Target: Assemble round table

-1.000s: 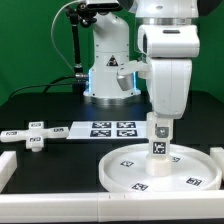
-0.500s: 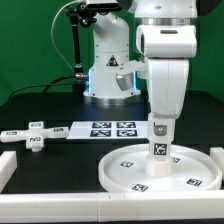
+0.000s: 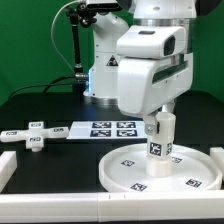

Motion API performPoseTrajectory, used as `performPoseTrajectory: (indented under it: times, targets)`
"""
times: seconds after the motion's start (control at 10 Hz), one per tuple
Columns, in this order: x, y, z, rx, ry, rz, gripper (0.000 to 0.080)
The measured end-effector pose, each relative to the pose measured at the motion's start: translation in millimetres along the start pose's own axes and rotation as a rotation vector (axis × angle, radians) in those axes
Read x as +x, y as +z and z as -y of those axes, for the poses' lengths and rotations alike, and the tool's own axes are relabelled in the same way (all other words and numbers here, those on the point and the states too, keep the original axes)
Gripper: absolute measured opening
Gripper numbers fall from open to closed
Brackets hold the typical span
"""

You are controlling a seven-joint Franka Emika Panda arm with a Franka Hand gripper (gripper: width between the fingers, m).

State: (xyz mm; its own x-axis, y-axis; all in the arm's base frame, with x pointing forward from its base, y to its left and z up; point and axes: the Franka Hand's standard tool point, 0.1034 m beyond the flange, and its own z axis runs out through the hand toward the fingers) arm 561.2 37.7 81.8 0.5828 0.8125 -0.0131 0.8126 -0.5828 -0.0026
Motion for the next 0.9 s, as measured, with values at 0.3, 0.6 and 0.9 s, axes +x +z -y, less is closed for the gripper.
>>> performPoseTrajectory:
  times: [0.3,0.6,0.9]
  targets:
    - [0.4,0.0,0.3,0.0,0.188,0.0,0.0409]
    - [0.0,0.6,2.0,0.01,0.533,-0.036,0.041]
    - [-0.4,1.4,1.6,0.022,0.875,-0.068,0.041]
